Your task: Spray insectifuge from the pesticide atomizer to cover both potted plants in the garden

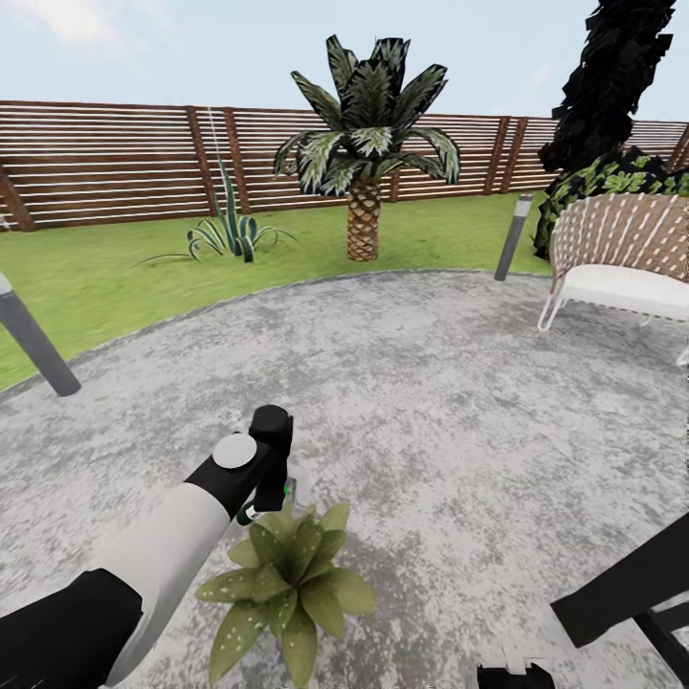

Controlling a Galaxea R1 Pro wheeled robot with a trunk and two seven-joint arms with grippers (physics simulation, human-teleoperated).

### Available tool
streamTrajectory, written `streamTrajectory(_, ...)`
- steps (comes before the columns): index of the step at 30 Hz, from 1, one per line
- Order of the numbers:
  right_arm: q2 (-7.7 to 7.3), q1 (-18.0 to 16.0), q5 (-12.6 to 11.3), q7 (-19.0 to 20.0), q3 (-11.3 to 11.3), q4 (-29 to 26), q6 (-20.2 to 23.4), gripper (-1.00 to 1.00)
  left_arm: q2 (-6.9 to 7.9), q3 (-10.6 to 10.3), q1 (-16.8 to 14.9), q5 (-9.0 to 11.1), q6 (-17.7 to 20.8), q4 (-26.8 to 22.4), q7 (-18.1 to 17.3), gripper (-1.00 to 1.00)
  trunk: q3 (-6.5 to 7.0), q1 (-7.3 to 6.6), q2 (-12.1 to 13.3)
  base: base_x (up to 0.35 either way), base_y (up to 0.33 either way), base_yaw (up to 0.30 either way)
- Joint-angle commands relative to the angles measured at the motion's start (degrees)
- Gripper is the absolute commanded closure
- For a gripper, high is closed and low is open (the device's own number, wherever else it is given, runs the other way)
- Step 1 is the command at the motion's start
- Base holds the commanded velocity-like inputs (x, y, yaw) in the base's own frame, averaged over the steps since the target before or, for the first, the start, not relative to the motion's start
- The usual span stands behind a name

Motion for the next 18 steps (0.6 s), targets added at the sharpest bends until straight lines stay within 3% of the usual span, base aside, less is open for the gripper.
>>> streamTrajectory(1, 0.0, 0.0, -0.5, -0.1, 0.5, 0.0, -0.1, -1.0, -0.01, 0.0, 0.0, -0.3, 0.6, 0.0, -0.4, 1.0, -0.05, -0.02, 0.0, -0.11, -0.261, 0.002)
streamTrajectory(5, 0.0, 0.0, -0.4, -0.1, 0.5, 0.0, -0.1, -1.0, 0.08, 0.0, 0.0, -0.3, 0.6, 0.0, -0.4, 1.0, -0.05, -0.02, 0.0, 0.046, -0.191, 0.0)
streamTrajectory(11, 0.0, 0.0, -0.4, -0.1, 0.5, 0.0, -0.1, -1.0, 0.34, 0.2, 0.4, -0.3, 0.6, 0.0, -0.4, 1.0, -0.05, -0.02, 0.0, 0.02, -0.031, 0.061)
streamTrajectory(16, 0.0, 0.0, -0.4, -0.1, 0.5, 0.0, -0.1, -1.0, 3.96, 0.3, 1.2, 0.1, 0.6, 0.1, -0.4, 1.0, -0.05, -0.02, 0.0, 0.001, -0.001, 0.259)
streamTrajectory(18, 0.0, 0.0, -0.4, -0.1, 0.5, 0.0, -0.1, -1.0, 4.72, 0.4, 1.3, 0.2, 0.6, 0.1, -0.4, 1.0, -0.05, -0.02, 0.0, 0.0, 0.0, 0.276)
